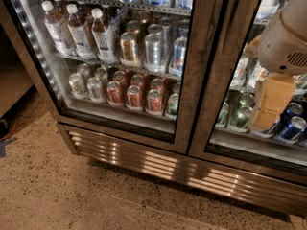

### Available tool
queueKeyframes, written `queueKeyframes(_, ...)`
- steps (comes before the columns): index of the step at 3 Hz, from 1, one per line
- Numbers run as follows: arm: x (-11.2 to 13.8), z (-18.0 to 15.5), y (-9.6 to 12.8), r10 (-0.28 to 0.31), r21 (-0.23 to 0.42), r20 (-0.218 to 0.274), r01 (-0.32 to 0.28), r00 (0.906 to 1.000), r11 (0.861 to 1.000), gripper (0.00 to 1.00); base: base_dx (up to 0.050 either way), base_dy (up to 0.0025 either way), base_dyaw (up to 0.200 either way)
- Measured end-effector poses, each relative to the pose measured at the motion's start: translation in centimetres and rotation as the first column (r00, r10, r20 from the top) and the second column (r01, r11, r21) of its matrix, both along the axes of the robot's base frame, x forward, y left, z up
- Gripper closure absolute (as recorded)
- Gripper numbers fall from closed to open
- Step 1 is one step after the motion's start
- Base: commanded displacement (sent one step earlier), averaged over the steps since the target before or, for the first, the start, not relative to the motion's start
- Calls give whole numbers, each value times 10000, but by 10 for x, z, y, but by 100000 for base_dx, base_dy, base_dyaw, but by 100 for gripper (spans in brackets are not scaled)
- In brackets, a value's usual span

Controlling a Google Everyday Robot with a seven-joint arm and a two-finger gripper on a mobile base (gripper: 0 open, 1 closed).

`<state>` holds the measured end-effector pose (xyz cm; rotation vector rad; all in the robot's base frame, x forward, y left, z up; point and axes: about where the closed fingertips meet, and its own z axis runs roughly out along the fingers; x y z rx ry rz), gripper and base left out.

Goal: Open left fridge door

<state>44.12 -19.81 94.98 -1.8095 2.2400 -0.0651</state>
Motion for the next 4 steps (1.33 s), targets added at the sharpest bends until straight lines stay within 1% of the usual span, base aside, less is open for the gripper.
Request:
queueKeyframes(1,1,-31,18,429,-396,-569,-452,9975,9982,0,0,0,0)
queueKeyframes(2,1,-31,18,448,-370,-544,-469,9975,9982,0,0,0,0)
queueKeyframes(3,3,-33,17,859,476,-595,-831,9945,9954,0,0,0,0)
queueKeyframes(4,12,-42,-12,1572,2515,-574,-1381,9859,9580,0,0,0,0)
